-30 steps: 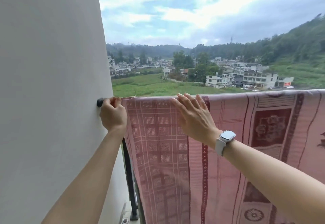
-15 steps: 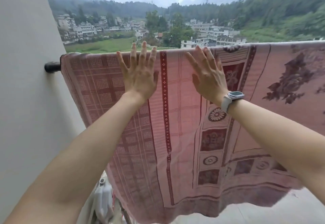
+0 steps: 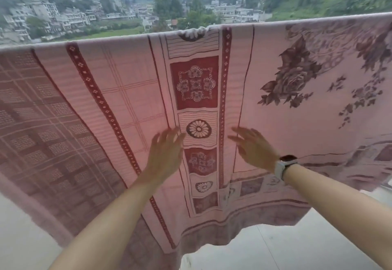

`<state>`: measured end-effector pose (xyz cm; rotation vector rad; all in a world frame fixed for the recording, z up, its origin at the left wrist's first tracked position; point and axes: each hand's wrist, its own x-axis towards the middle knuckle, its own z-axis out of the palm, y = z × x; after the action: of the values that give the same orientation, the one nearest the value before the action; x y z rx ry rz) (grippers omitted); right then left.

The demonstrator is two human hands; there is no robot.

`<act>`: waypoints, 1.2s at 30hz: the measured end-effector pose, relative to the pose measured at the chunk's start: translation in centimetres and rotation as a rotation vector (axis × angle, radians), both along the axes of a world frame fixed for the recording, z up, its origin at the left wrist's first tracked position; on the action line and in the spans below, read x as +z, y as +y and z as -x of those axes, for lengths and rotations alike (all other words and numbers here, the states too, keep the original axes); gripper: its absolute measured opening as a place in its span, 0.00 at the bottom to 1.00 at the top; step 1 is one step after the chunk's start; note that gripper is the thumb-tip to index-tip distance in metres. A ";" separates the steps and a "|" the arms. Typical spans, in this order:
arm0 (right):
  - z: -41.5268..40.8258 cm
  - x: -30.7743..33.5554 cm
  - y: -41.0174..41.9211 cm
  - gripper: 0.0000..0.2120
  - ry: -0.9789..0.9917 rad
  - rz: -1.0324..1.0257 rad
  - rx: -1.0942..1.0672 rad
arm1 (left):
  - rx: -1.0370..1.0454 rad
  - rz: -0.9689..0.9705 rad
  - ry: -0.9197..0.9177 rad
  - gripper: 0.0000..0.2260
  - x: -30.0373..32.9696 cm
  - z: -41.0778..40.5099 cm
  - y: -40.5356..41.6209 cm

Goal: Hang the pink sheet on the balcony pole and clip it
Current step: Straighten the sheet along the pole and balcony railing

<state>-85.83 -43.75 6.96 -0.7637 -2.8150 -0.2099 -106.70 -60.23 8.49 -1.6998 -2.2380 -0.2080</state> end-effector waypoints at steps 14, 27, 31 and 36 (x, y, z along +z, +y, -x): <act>-7.8 -4.4 8.4 0.20 -0.277 0.343 -0.065 | -0.002 0.544 -0.238 0.16 -3.3 -7.6 8.0; 6.3 12.7 -4.2 0.18 0.705 -0.188 0.310 | 0.032 -0.590 0.338 0.17 13.6 2.9 -0.7; 13.1 16.3 -10.5 0.21 0.741 -0.269 0.344 | 0.069 -0.560 0.359 0.17 14.6 8.8 -7.9; 21.3 18.8 -18.0 0.20 0.716 -0.293 0.430 | 0.192 -0.683 0.195 0.15 17.0 17.1 -17.2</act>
<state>-107.13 -61.74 25.78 -0.1093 -2.1236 -0.2137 -123.82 -77.44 25.47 -1.0854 -1.8644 -0.6431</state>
